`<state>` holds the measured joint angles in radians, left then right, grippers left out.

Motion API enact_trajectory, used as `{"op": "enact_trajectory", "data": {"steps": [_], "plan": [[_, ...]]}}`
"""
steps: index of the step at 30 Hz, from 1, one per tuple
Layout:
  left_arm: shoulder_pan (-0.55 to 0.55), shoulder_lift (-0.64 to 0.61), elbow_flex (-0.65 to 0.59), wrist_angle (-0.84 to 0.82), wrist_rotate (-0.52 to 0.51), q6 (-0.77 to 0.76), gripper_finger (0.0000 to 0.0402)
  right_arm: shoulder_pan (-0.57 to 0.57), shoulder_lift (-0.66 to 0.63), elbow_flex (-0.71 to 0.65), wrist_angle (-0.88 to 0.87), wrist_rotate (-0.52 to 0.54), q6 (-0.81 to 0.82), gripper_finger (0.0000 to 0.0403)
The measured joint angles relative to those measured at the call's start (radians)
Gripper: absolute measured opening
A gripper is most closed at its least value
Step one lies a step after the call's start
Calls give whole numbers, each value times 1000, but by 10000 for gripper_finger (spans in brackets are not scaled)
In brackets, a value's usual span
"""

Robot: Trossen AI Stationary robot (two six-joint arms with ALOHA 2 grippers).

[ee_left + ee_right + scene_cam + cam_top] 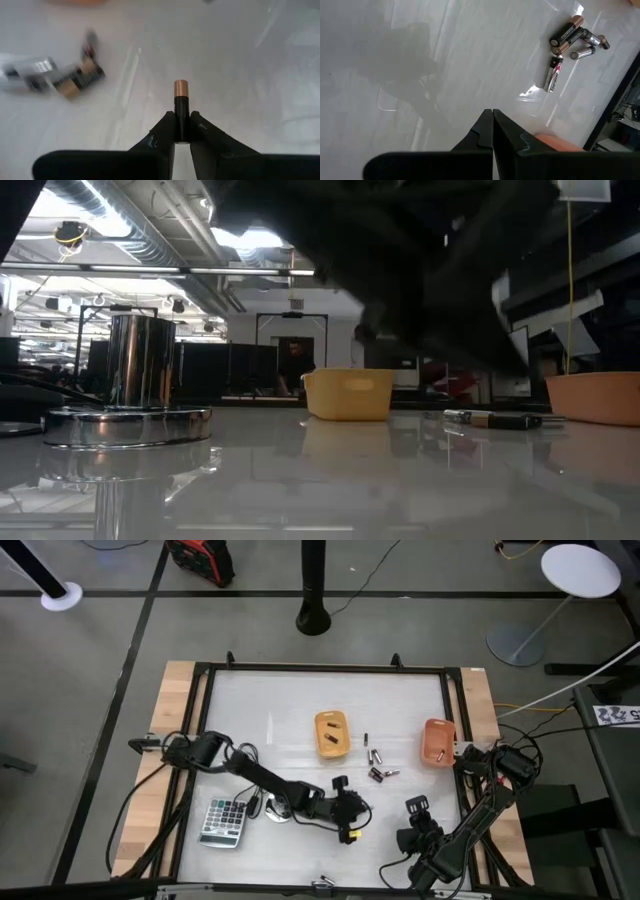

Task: Sort batteries
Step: Put the black battery into the yellow bin

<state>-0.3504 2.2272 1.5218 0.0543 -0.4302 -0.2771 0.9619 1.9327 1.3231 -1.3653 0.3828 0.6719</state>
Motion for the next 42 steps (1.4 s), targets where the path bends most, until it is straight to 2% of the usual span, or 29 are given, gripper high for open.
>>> {"op": "enact_trajectory", "data": {"steps": [5, 9, 14, 20, 24, 29, 34, 37, 42], "plan": [[49, -98, 1, -65, -4, 108, 31, 0, 0, 0, -3, 0, -23, 1], [97, -193, 2, -216, -54, 136, 32, 0, 0, 0, -28, 10, -26, 1], [163, -300, 2, -448, -143, 107, 43, 0, -6, -1, -122, 22, -26, 1], [253, -330, 2, -615, -144, 48, 45, 0, -83, -1, -184, 114, -25, 1], [311, -313, -3, -688, -135, 16, 46, 0, -174, -28, -182, 190, -23, 1], [360, -312, -25, -692, -129, -25, 46, -3, -325, -103, -165, 283, -2, 1], [400, -305, -25, -688, -32, -30, 52, -30, -511, -210, -119, 376, 59, 1], [421, -303, -26, -688, 18, -35, 74, -60, -627, -276, -71, 407, 75, 1], [440, -303, -26, -655, 31, -88, 127, -120, -801, -390, 21, 434, 76, 1]]}}
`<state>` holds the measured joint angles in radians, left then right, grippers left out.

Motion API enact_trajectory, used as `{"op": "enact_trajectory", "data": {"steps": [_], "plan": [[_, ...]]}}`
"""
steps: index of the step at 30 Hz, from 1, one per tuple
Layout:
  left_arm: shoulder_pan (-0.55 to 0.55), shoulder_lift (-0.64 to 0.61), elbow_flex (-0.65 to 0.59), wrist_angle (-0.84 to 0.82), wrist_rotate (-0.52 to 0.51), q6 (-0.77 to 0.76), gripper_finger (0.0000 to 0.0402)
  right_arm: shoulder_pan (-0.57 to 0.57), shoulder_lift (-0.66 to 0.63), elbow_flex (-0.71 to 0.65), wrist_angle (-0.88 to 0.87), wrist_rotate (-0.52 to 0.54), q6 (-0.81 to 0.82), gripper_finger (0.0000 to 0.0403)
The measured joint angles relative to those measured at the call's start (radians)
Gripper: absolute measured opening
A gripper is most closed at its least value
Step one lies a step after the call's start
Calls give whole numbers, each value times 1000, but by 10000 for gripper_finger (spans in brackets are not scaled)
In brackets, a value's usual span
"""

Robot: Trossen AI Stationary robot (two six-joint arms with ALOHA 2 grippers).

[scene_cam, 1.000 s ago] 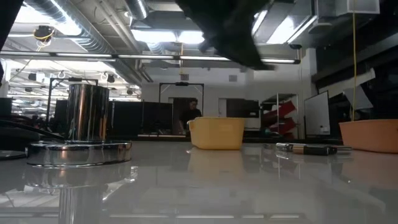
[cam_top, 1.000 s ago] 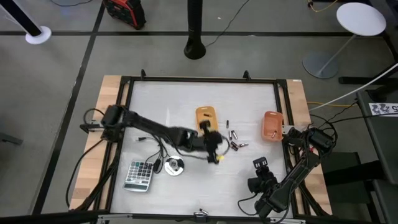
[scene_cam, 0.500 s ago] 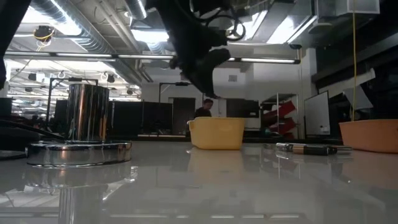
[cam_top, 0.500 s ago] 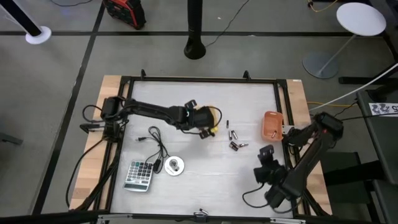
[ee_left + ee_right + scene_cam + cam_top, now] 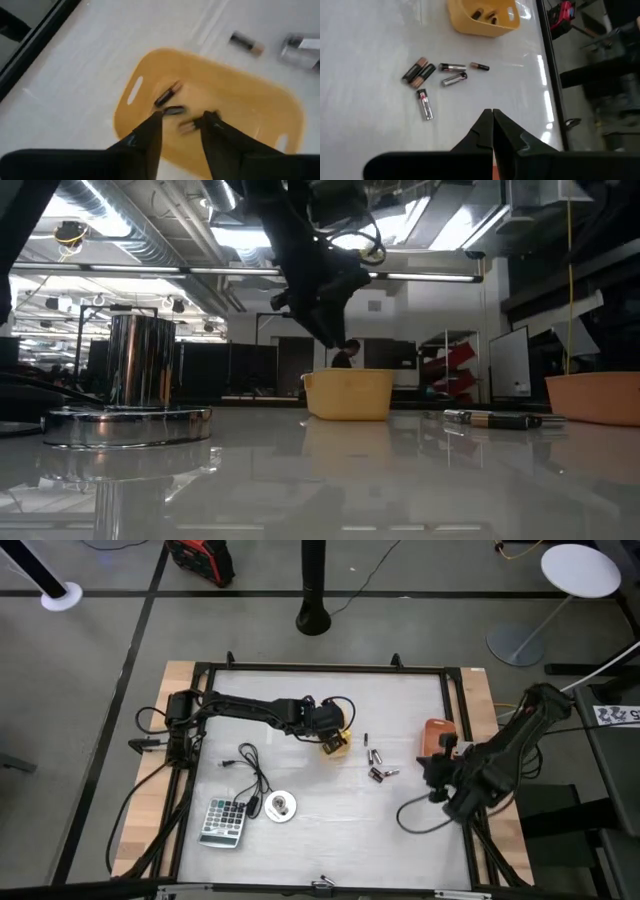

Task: Sort batteries
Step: Put the black battery into the yellow bin

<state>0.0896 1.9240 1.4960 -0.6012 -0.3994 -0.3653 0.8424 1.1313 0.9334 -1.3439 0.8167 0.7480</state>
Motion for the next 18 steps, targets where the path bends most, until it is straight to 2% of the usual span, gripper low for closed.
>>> {"op": "enact_trajectory", "data": {"steps": [5, 10, 13, 18], "plan": [[-11, 7, 0, 239, 13, -116, 153, -59, -152, -117, 69, 4, -1, 1], [-40, 61, 1, 549, 17, -120, 155, -109, -258, -186, 122, -34, 5, 1], [-51, 95, 12, 612, 17, -130, 155, -119, -284, -185, 136, -39, 0, 1], [-47, 144, 46, 609, 42, -189, 155, -123, -294, -185, 147, -42, -1, 1]]}}
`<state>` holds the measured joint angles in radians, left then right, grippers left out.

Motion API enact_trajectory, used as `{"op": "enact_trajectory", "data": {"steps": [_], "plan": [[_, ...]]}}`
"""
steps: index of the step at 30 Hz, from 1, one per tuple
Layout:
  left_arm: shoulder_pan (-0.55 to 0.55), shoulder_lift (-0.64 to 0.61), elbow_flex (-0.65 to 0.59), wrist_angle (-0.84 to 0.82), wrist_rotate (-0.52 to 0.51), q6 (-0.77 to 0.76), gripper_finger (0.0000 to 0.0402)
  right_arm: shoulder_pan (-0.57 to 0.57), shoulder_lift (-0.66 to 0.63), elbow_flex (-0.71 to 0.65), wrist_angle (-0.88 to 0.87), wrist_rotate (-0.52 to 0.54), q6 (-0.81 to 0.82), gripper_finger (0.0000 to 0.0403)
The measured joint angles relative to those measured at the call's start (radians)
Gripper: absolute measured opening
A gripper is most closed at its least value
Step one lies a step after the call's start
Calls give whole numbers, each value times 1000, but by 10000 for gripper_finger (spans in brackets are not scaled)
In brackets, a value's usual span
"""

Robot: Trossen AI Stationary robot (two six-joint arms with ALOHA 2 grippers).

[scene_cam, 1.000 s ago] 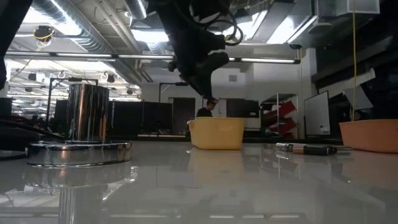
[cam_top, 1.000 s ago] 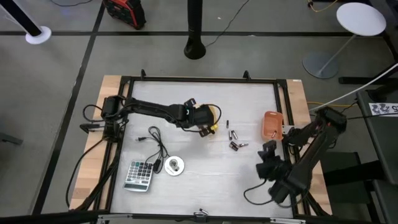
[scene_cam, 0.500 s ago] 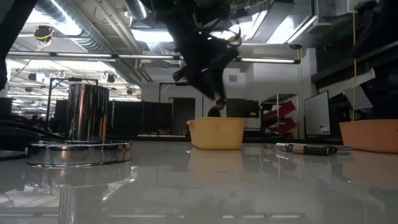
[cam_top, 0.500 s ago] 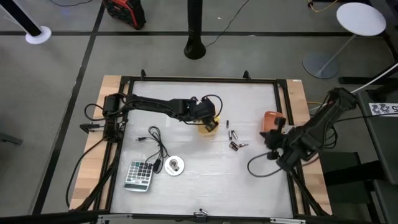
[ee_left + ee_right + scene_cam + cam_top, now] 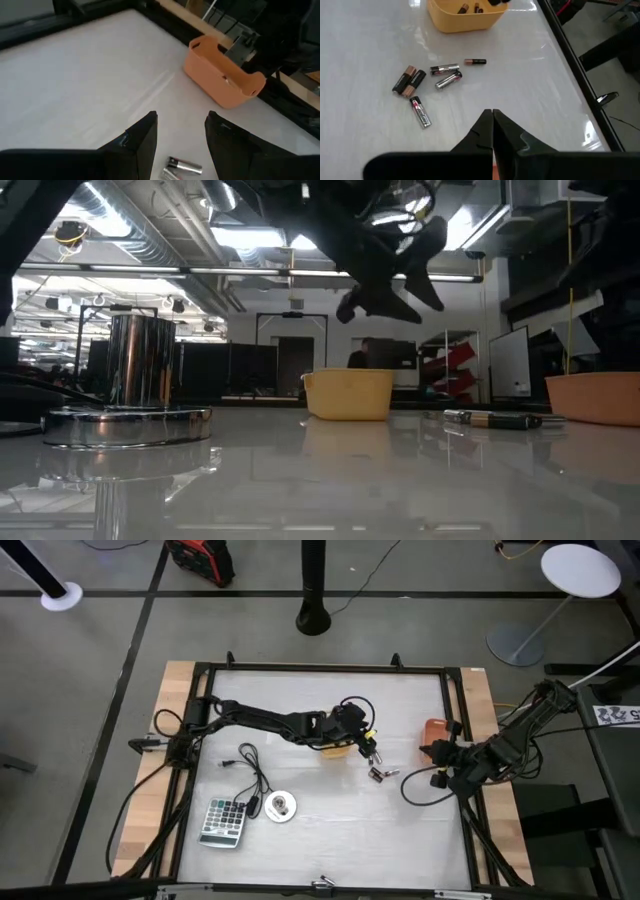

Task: Sort batteries
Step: Put the black battery into the yellow bin

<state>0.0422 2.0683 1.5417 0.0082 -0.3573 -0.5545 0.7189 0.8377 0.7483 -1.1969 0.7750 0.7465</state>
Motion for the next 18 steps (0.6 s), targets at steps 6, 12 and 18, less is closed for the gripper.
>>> {"op": "enact_trajectory", "data": {"steps": [6, 12, 18], "plan": [[23, 73, 114, -93, 79, -45, 155, 0, 2, 0, 70, 10, -32, 1], [64, 145, 317, -397, 123, -48, 155, 0, 2, 0, 130, 11, -86, 1], [100, 203, 439, -571, 156, -73, 155, 0, 2, 0, 134, 11, -101, 1]]}}
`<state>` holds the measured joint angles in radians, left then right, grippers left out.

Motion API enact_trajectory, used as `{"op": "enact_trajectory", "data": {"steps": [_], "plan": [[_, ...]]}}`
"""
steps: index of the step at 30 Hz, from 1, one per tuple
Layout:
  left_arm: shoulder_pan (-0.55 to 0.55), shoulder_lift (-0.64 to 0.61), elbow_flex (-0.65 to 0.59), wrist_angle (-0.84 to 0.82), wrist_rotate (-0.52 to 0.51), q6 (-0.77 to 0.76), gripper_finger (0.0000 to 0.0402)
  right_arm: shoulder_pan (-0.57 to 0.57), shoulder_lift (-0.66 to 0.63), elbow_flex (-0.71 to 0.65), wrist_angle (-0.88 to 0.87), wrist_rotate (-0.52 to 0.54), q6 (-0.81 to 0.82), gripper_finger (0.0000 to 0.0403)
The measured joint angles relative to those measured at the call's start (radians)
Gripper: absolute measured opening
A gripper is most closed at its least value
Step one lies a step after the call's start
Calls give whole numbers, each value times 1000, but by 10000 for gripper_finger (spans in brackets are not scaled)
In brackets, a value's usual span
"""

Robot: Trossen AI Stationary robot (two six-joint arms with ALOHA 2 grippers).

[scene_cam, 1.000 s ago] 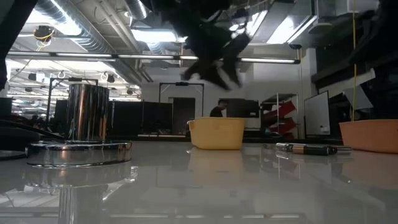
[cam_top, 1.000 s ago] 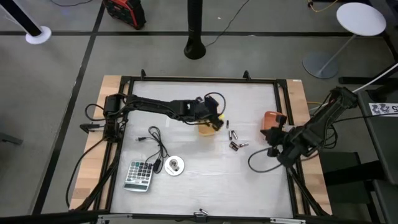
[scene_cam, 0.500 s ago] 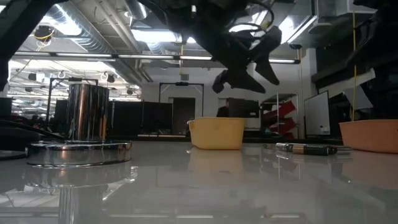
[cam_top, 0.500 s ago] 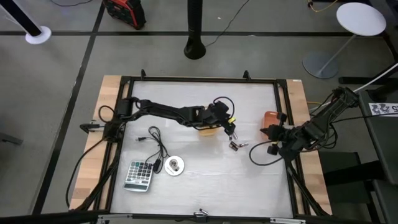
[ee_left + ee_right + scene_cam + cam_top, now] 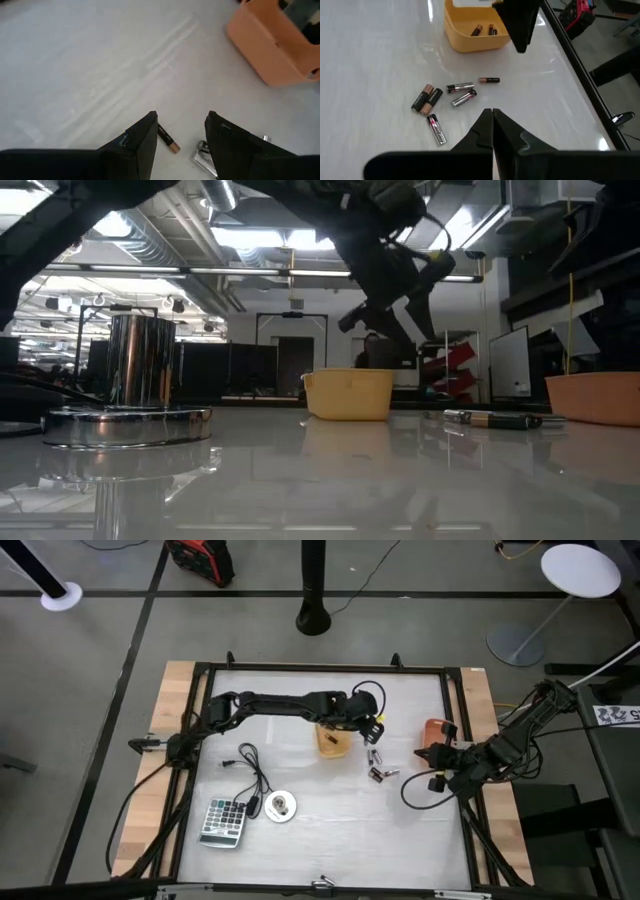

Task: Sort batteries
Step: Put the black battery into the yellow bin

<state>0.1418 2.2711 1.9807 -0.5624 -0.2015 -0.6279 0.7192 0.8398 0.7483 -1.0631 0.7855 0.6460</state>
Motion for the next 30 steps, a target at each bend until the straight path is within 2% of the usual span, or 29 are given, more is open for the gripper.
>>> {"op": "enact_trajectory", "data": {"steps": [11, 19, 30], "plan": [[3, 81, 5, 63, 140, -79, 134, 0, 0, 0, -2, 0, 0, 1], [-8, 81, 6, 59, 143, -71, 120, 0, 0, 0, -3, -1, 0, 1], [-9, 77, 6, -89, 143, -68, 119, 0, 0, 0, -6, -37, 0, 1]]}}
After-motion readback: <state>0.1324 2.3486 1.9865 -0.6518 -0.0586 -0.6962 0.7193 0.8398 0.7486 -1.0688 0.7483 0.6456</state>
